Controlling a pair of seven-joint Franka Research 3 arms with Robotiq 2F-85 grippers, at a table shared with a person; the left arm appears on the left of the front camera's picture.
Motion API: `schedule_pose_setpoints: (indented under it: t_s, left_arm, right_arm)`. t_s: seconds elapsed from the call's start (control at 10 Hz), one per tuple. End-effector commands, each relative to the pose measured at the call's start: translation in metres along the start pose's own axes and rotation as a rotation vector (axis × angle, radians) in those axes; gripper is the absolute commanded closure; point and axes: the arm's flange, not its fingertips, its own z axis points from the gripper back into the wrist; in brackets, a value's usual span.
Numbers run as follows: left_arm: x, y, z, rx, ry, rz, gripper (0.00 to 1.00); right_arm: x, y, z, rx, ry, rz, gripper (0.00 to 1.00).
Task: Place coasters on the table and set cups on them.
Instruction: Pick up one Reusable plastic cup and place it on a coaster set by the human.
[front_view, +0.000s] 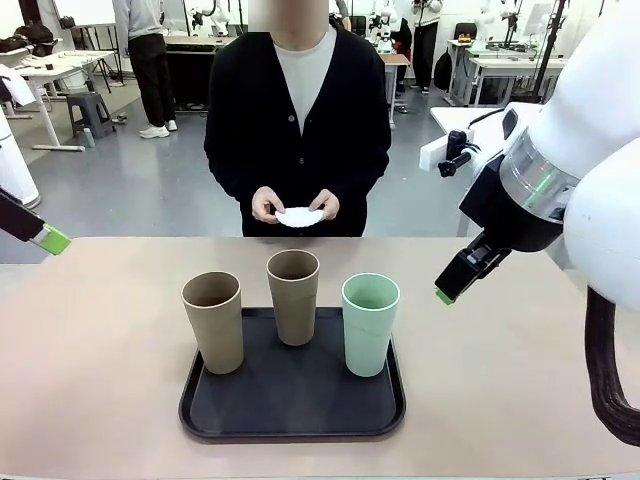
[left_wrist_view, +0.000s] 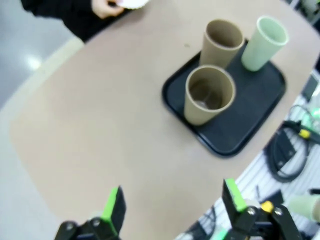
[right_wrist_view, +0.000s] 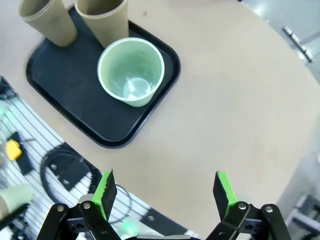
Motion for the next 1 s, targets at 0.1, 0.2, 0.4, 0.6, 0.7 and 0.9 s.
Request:
schedule_pose_setpoints:
  t_s: [0.1,0.2,0.4,0.6,0.7,0.9]
  left_arm:
    - [-0.019,0.065,-0.009,-0.347,-0.160,0.305,0.00]
    - [-0.034,0.087,-0.016,-0.515,-0.226,0.433,0.00]
    - [-0.067,0.135,-0.025,-0.614,-0.339,0.705,0.00]
    - [-0.086,0.146,-0.027,-0.582,-0.370,0.820,0.00]
    - [-0.091,0.150,-0.022,-0.567,-0.381,0.862,0.00]
    - [-0.101,0.150,-0.017,-0.577,-0.350,0.873,0.00]
  right_arm:
    - [-0.061,-0.097,-0.036,0.423,-0.102,-0.380,0.00]
    - [-0.077,-0.124,-0.046,0.556,-0.136,-0.445,0.00]
    - [-0.102,-0.156,-0.064,0.760,-0.178,-0.509,0.00]
    - [-0.120,-0.174,-0.077,0.796,-0.191,-0.581,0.00]
    - [-0.133,-0.182,-0.079,0.822,-0.225,-0.615,0.00]
    - [-0.156,-0.192,-0.078,0.819,-0.207,-0.657,0.00]
